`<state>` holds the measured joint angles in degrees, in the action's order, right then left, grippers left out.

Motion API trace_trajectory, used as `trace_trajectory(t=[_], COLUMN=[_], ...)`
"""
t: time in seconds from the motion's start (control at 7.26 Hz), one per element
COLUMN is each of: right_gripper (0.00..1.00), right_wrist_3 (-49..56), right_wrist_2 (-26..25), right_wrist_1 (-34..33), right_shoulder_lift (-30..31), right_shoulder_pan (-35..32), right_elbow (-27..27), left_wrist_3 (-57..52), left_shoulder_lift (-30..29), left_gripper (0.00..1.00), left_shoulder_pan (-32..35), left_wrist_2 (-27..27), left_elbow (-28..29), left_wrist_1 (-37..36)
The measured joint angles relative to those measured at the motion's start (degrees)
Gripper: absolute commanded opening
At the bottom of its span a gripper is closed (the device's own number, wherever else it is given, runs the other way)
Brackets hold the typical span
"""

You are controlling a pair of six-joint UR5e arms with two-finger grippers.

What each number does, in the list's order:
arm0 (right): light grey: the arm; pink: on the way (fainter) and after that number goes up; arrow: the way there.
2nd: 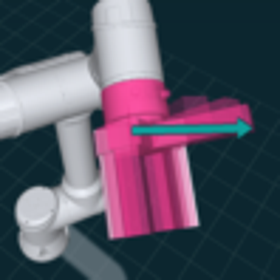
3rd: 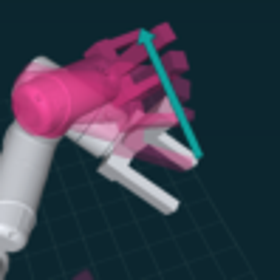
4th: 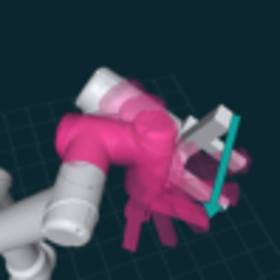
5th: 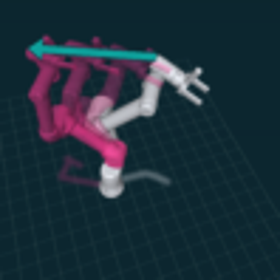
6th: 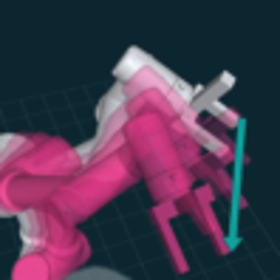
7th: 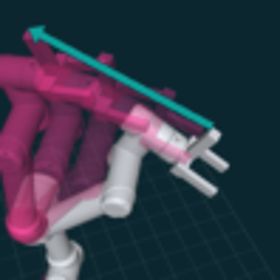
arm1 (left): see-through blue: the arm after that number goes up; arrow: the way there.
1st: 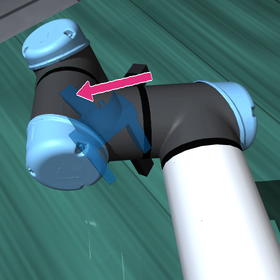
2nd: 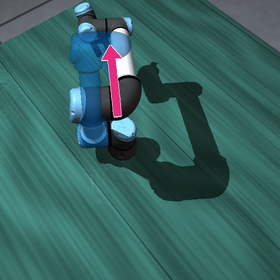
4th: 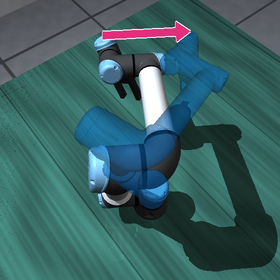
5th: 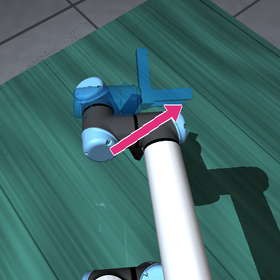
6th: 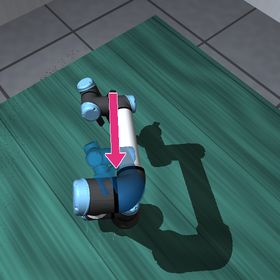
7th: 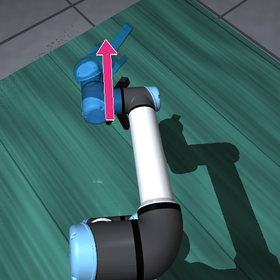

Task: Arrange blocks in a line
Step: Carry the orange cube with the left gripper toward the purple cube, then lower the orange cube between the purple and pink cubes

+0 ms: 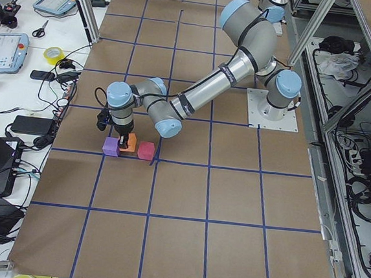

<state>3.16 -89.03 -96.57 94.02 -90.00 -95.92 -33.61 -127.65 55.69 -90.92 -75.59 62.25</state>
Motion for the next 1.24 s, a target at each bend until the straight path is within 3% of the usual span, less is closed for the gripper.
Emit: trace_trajectory(t=[1.24], right_gripper=[1.0], right_wrist_3=[0.0], right_wrist_2=[-0.1], right_wrist_1=[-0.1], right_shoulder_lift=[0.0], right_shoulder_pan=[0.0], right_elbow=[0.0], left_wrist_3=[-1.0], left_shoulder_lift=[-3.1], left_gripper=[0.0], left_shoulder_pan=[-0.1], left_wrist_2=[0.0], left_elbow=[-0.2], left_wrist_1=[-0.3])
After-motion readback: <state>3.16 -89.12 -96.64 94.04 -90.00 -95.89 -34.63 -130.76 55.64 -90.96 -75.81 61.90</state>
